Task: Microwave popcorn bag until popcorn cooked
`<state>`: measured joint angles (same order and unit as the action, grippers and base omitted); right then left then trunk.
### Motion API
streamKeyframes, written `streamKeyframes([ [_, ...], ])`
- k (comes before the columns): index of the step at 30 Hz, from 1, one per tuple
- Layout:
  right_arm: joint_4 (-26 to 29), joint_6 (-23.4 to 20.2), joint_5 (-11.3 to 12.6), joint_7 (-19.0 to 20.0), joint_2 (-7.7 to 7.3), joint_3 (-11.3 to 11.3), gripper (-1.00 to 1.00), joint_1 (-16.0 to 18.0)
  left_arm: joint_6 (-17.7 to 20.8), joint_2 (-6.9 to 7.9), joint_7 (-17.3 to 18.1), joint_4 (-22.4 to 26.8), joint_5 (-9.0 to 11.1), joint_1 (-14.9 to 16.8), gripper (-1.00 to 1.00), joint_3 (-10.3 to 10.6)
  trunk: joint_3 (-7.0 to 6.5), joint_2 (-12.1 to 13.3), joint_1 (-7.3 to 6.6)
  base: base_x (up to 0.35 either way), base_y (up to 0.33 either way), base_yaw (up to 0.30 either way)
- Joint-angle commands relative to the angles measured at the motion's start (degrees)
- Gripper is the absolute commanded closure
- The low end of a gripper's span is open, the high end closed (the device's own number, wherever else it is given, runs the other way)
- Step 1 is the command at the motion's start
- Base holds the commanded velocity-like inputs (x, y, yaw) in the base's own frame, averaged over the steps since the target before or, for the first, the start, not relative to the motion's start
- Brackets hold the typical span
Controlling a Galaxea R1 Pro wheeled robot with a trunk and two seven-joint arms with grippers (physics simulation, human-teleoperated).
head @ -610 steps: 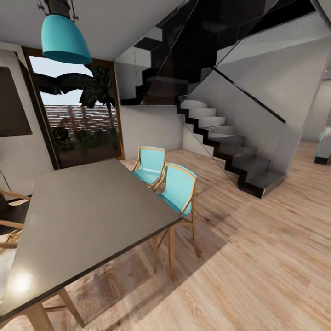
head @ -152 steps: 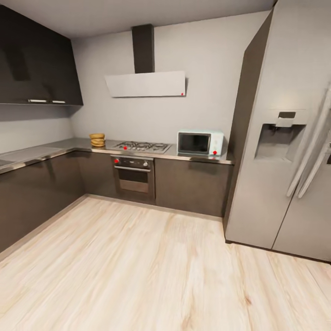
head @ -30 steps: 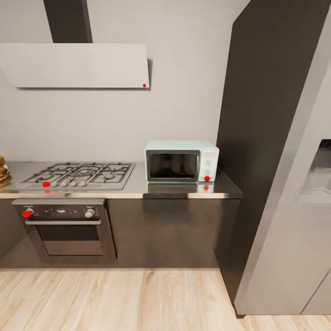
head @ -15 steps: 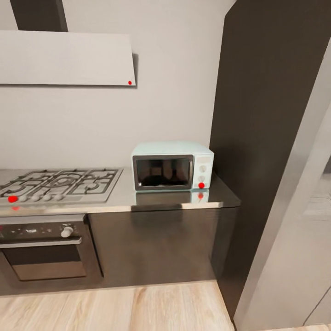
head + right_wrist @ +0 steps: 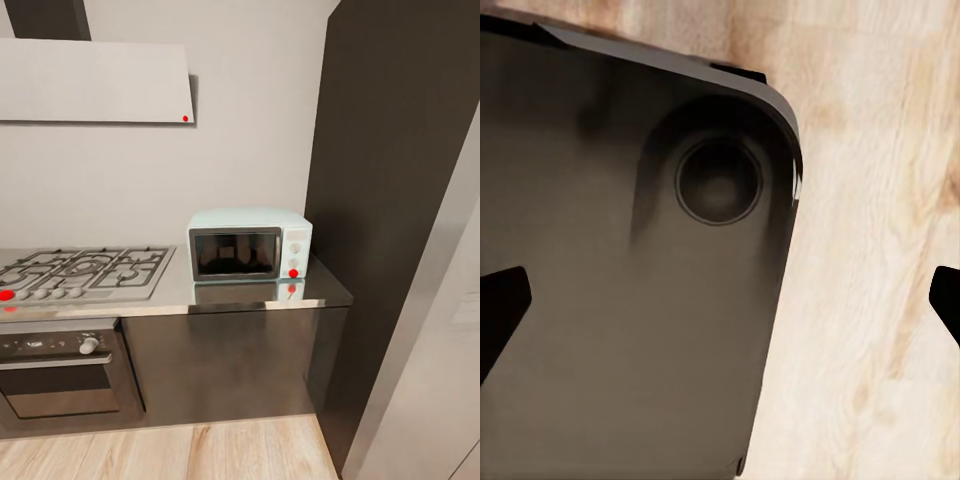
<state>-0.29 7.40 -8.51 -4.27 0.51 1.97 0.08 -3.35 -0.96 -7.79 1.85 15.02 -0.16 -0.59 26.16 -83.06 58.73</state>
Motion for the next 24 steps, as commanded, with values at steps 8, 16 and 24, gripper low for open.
streamKeyframes([
  [8,0.00,-0.48,-0.51,-0.35,-0.06,0.29,-1.00,0.01,-0.17,-0.15,-0.25,0.09,0.27,-0.02,-1.00,-0.19,0.04,-0.02,0.00,0.000,0.000,0.000],
  [16,11.77,-6.30,-0.94,0.56,0.08,0.36,-1.00,0.09,-0.17,-0.15,-0.22,0.09,0.27,-0.02,-1.00,-0.21,0.04,-0.02,0.00,0.000,0.000,0.000],
  [24,13.64,-8.16,-1.04,0.41,0.10,0.56,-1.00,0.06,-0.17,-0.10,-0.21,0.09,0.27,-0.02,-1.00,-0.12,0.04,-0.02,0.00,0.218,0.000,0.000],
])
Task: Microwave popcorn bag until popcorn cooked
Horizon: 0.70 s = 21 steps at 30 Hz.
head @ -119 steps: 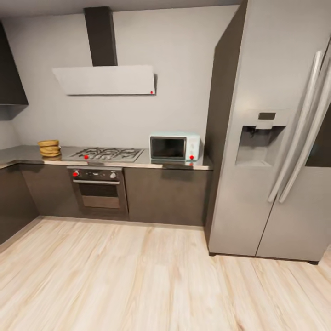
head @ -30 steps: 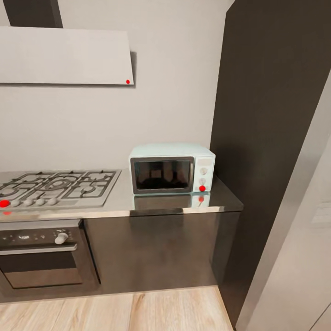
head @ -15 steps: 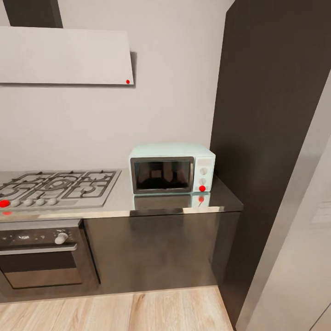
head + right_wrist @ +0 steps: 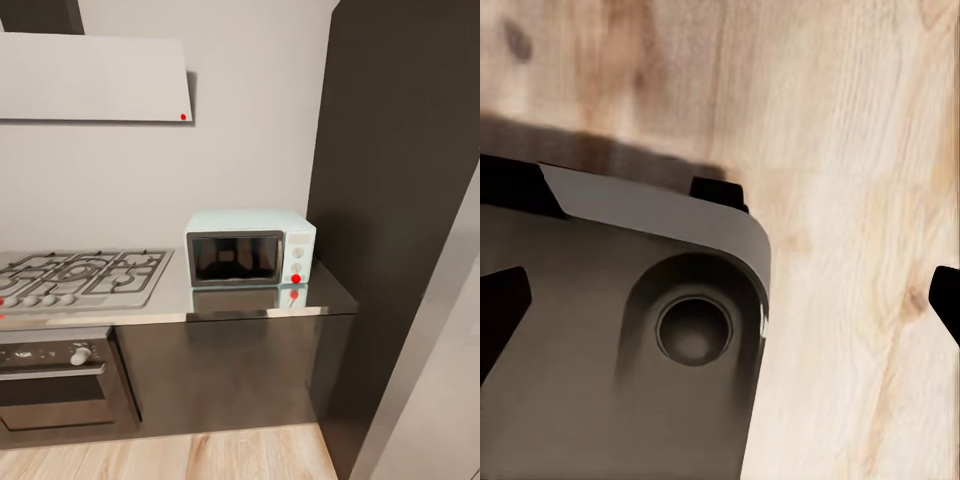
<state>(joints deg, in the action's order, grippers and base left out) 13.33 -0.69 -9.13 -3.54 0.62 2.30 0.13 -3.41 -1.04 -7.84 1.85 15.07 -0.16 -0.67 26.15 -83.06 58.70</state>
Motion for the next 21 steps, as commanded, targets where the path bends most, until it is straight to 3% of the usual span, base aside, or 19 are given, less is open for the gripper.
streamKeyframes([
  [1,0.09,-0.08,-0.46,-0.30,0.00,0.27,-1.00,0.01,-0.10,-0.02,-0.16,0.08,0.22,-0.02,-1.00,-0.04,0.05,-0.02,0.03,0.314,0.000,0.000],
  [5,3.74,-0.39,-0.57,-0.17,0.12,0.33,-1.00,0.05,-0.10,0.01,-0.16,0.08,0.22,-0.02,-1.00,-0.03,0.05,-0.02,0.03,0.318,0.000,0.000],
  [8,15.89,-2.63,-0.84,-0.11,0.34,0.58,-1.00,0.05,-0.10,-0.01,-0.16,0.08,0.22,-0.02,-1.00,-0.03,0.05,-0.02,0.03,0.233,0.000,0.000],
  [10,29.71,-12.08,-1.02,-0.07,1.27,2.81,-1.00,0.02,-0.10,-0.02,-0.16,0.08,0.22,-0.02,-1.00,-0.04,0.05,-0.02,0.03,0.047,0.000,0.000],
  [13,48.08,-24.95,-0.59,-0.06,1.87,4.01,-1.00,0.04,-0.10,-0.02,-0.16,0.08,0.22,-0.02,-1.00,-0.04,0.05,-0.02,0.03,0.012,0.000,0.000],
  [14,60.57,-34.12,-0.66,-0.04,4.21,4.26,-1.00,0.22,-0.10,-0.02,-0.16,0.08,0.22,-0.02,-1.00,-0.04,0.05,-0.02,0.03,0.002,0.000,0.000],
  [17,70.49,-42.84,-0.94,-0.01,6.36,5.14,-1.00,1.61,-0.10,-0.02,-0.16,0.08,0.22,-0.02,-1.00,-0.04,0.05,-0.02,0.03,0.000,0.000,0.000],
  [18,72.68,-45.87,-1.00,-0.04,6.77,6.16,-1.00,3.52,-0.10,-0.02,-0.16,0.08,0.22,-0.02,-1.00,-0.05,0.05,-0.02,0.03,0.000,0.000,0.000],
  [21,74.59,-51.18,-0.98,-0.05,7.31,7.18,-1.00,8.68,-0.10,-0.02,-0.16,0.08,0.22,-0.02,-1.00,-0.04,0.05,-0.02,0.03,0.000,0.000,0.000],
])
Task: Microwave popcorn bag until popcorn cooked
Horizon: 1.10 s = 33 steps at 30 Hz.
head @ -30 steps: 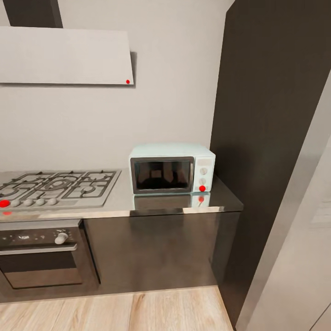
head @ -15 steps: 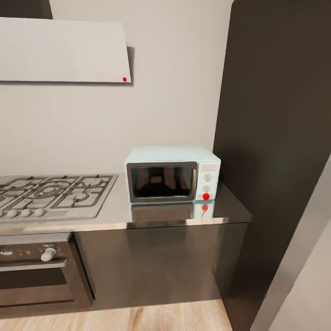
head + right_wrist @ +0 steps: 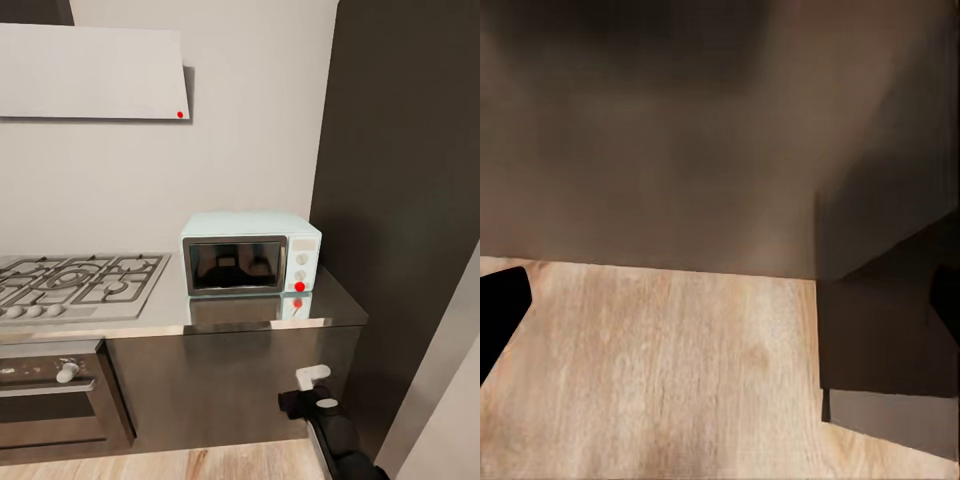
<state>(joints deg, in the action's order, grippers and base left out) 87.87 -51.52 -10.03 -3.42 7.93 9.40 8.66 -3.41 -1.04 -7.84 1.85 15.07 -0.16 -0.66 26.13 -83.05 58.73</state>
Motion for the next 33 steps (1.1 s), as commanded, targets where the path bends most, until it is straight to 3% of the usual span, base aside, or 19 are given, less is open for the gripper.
streamKeyframes([
  [1,0.65,-2.41,-0.08,-0.20,0.47,0.26,-1.00,2.54,-0.10,-0.02,-0.15,0.09,0.22,-0.02,-1.00,-0.04,0.06,-0.03,0.00,0.000,0.000,0.000],
  [7,1.89,-8.37,-0.08,-0.37,1.25,0.25,-1.00,11.62,-0.10,-0.02,-0.15,0.09,0.22,-0.02,-1.00,-0.05,0.06,-0.03,0.00,0.000,0.000,0.000],
  [17,1.89,-8.48,0.01,-0.83,1.50,0.02,-1.00,26.93,-0.10,-0.02,-0.15,0.09,0.22,-0.02,-1.00,-0.04,0.06,-0.03,0.00,0.000,0.000,0.000],
  [26,1.35,-8.48,0.05,-1.14,1.71,-0.43,-1.00,28.77,-0.10,0.00,-0.15,0.09,0.22,-0.02,-1.00,-0.04,0.06,-0.03,0.00,0.000,0.000,0.000],
  [31,1.02,2.20,0.26,-0.95,1.45,-1.39,-1.00,28.78,-0.10,-0.01,-0.15,0.09,0.22,-0.02,-1.00,-0.04,0.06,-0.03,0.00,0.000,0.000,0.000],
  [33,0.99,3.18,0.34,-0.94,1.46,-1.51,-1.00,28.78,-0.10,-0.02,-0.15,0.09,0.22,-0.02,-1.00,-0.01,0.06,-0.03,0.00,0.000,0.000,0.000],
])
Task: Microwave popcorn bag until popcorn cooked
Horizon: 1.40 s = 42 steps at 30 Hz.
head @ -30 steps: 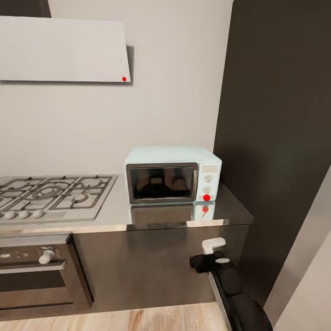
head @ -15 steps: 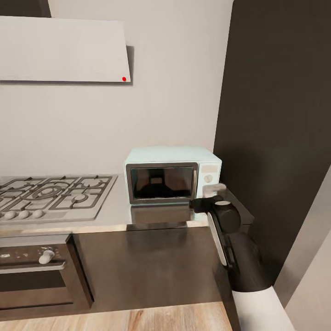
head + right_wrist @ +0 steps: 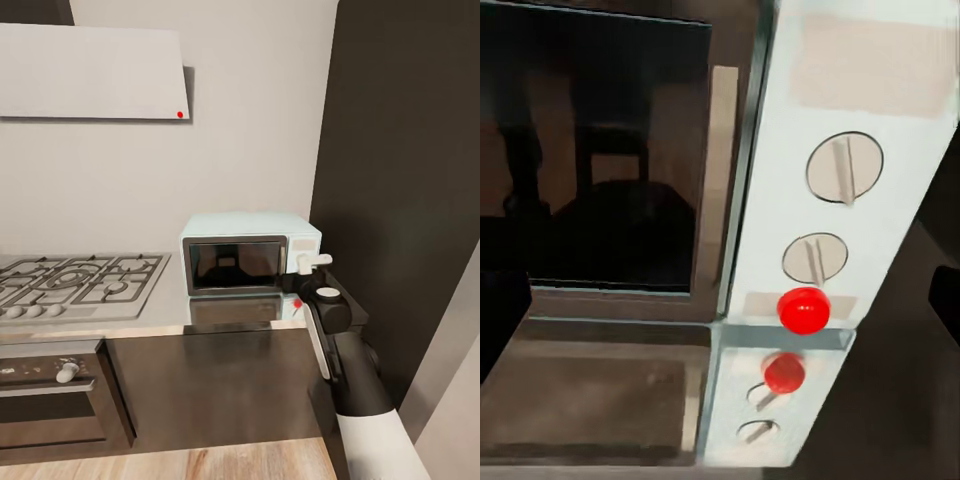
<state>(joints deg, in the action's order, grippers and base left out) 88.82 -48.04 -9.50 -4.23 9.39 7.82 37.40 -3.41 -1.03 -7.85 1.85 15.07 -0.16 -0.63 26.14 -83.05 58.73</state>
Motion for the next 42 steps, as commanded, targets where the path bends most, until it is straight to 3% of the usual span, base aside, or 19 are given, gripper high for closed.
streamKeyframes([
  [1,0.05,-0.20,-0.19,-0.11,0.01,-0.18,-1.00,0.05,-0.11,-0.02,-0.15,0.08,0.22,-0.02,-1.00,-0.05,0.05,-0.03,0.00,0.000,0.000,0.000],
  [2,0.11,-0.19,-0.17,-0.12,0.12,-2.19,-1.00,0.05,-0.11,-0.02,-0.15,0.08,0.22,-0.02,-1.00,0.00,0.05,-0.03,0.00,0.000,0.000,0.000],
  [5,0.12,0.03,-0.21,-0.16,0.16,-2.56,-1.00,0.05,-0.11,-0.02,-0.15,0.08,0.22,-0.02,-1.00,0.02,0.05,-0.03,0.00,0.000,0.000,0.000],
  [29,0.05,-0.03,-0.24,-0.37,0.21,-2.77,-1.00,0.05,-0.11,-0.02,-0.15,0.08,0.22,-0.02,-1.00,0.02,0.05,-0.03,0.00,0.049,0.045,0.000],
  [34,0.03,-0.03,-0.11,-3.02,0.27,-2.76,-1.00,0.05,-0.11,-0.02,-0.15,0.08,0.22,-0.02,-1.00,0.02,0.05,-0.03,0.00,0.000,0.000,0.000],
  [42,0.03,-0.04,-0.03,-3.93,0.28,-2.72,-1.00,0.05,-0.11,-0.02,-0.15,0.08,0.22,-0.02,-1.00,-0.05,0.05,-0.03,0.00,0.000,0.030,0.000],
])
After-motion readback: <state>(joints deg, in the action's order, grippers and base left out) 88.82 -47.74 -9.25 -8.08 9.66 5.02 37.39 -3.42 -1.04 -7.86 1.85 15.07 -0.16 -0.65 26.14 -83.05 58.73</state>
